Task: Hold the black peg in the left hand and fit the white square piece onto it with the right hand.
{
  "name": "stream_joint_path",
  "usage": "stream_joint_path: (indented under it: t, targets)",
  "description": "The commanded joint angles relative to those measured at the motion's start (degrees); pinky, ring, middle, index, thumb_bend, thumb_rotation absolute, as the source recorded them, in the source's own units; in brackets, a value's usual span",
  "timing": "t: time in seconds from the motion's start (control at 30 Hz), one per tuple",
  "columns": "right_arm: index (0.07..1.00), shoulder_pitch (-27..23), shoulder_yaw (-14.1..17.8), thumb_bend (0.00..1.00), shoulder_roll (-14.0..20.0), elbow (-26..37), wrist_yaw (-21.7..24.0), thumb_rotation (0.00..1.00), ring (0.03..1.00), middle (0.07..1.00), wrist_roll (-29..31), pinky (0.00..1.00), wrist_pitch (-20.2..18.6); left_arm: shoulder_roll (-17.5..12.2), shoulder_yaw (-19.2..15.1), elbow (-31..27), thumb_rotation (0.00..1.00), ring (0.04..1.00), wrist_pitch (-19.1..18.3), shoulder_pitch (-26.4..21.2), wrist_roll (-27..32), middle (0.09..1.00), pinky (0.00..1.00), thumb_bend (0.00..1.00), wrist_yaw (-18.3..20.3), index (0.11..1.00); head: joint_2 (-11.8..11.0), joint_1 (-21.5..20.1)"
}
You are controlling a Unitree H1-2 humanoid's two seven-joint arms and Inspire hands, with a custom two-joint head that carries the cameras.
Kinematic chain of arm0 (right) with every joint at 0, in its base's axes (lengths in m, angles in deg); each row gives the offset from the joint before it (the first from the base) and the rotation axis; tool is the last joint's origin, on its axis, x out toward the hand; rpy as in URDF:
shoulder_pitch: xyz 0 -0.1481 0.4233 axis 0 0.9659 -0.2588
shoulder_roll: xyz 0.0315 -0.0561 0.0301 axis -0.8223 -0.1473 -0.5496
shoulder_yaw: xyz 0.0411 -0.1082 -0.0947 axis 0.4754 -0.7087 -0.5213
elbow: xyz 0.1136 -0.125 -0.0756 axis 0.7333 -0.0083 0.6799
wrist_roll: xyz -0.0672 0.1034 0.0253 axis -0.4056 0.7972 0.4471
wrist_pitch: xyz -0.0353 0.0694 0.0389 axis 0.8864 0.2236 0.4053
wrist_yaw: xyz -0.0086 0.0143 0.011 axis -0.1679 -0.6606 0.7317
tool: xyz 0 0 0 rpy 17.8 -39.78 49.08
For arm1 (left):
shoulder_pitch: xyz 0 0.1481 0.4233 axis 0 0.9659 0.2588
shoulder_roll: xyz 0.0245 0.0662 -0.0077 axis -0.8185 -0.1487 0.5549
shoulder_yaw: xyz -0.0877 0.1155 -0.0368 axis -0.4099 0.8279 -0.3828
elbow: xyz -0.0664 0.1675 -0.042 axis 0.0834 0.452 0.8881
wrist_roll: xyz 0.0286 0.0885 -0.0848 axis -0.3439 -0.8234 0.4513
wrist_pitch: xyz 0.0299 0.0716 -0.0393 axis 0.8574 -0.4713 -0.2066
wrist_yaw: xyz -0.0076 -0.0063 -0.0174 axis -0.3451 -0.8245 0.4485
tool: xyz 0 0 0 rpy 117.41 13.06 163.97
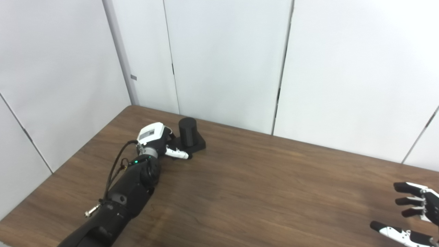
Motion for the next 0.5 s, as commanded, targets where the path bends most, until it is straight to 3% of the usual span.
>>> stream_joint_path:
  t: [0.0,0.3,0.47]
  targets:
    - [0.657,-1.43,0.67,0.58,0.72,1.27,-0.84,0.0,0.583,0.684,0.42,0.46,2.15,-1.93,0.72,-1.1,0.08,0.912,0.36,-0.7,-0.18,0.809,0.92,0.53,1.33,0.488,0.05,-0.04]
    - [0.652,-1.59,0.72,0.58,0.74,1.23,-0.84,0.0,0.58,0.681,0.24,0.45,2.18,-3.06,2.78,-3.92,0.06,0.916,3.23,0.2,1.13,0.842,0.91,0.52,5.92,0.479,0.09,-0.17]
    - [0.649,-1.74,0.7,0.58,0.69,1.07,-1.01,0.0,0.579,0.681,0.11,0.45,2.35,-3.68,2.75,-4.66,0.06,0.922,10.43,1.33,4.82,0.869,0.91,0.52,7.85,0.482,0.11,-0.65]
